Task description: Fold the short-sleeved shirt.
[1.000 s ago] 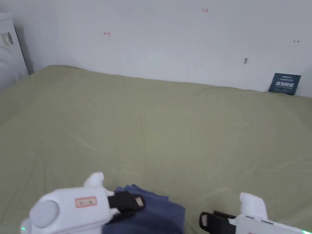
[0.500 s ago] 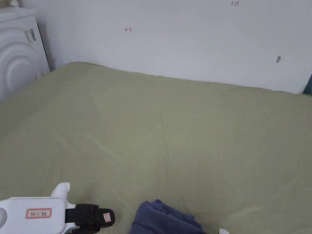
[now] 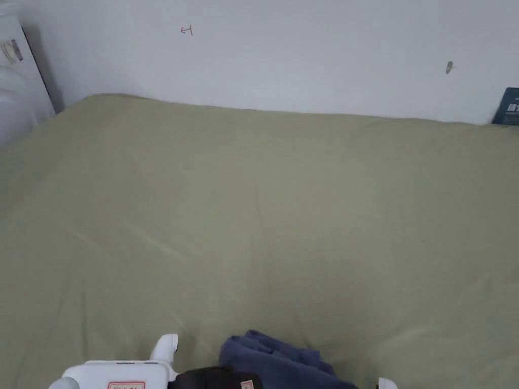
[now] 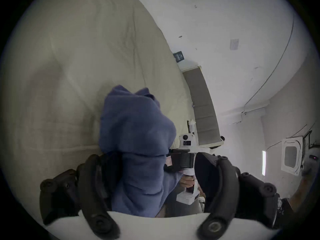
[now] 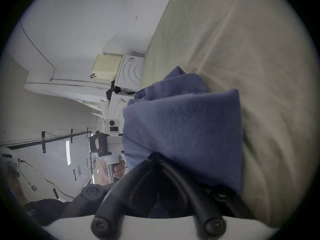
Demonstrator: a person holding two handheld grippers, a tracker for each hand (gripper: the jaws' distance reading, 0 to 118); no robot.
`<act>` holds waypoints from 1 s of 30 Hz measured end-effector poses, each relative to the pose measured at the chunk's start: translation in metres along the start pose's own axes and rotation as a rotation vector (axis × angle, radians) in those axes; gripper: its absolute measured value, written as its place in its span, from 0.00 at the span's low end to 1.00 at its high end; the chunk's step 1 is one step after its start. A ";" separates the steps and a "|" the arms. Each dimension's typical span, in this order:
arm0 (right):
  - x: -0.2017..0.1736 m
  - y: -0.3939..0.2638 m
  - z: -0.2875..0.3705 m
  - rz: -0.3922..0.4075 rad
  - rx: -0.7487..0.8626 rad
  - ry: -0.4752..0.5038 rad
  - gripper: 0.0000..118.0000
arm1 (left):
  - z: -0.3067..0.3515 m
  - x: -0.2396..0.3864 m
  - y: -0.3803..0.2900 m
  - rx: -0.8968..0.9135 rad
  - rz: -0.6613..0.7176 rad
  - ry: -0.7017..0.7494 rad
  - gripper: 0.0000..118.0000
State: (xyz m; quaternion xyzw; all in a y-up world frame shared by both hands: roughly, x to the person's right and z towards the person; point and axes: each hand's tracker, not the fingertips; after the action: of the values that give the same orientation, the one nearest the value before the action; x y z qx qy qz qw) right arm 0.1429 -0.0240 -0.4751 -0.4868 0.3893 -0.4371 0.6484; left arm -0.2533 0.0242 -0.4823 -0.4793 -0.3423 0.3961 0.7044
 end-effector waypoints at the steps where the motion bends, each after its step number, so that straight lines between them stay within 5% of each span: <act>1: 0.000 0.000 0.000 0.004 -0.001 0.000 0.01 | 0.003 0.003 0.001 0.002 0.002 0.032 0.63; 3: 0.001 -0.001 0.000 0.002 0.003 0.007 0.01 | 0.011 0.006 0.003 -0.009 -0.028 0.137 0.18; 18: -0.024 -0.003 0.004 0.089 0.047 -0.078 0.01 | 0.050 0.012 0.012 0.016 -0.067 0.173 0.17; 24: -0.033 -0.002 0.002 0.117 0.071 -0.166 0.01 | 0.141 -0.010 0.031 0.134 -0.026 0.277 0.17; 30: -0.047 -0.001 -0.001 0.113 0.092 -0.145 0.01 | 0.260 -0.030 0.057 0.180 -0.007 0.463 0.17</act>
State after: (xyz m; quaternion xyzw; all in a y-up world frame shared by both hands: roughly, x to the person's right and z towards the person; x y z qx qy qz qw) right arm 0.1266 0.0200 -0.4705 -0.4641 0.3478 -0.3810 0.7200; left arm -0.5042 0.1155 -0.4592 -0.4915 -0.1368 0.3020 0.8053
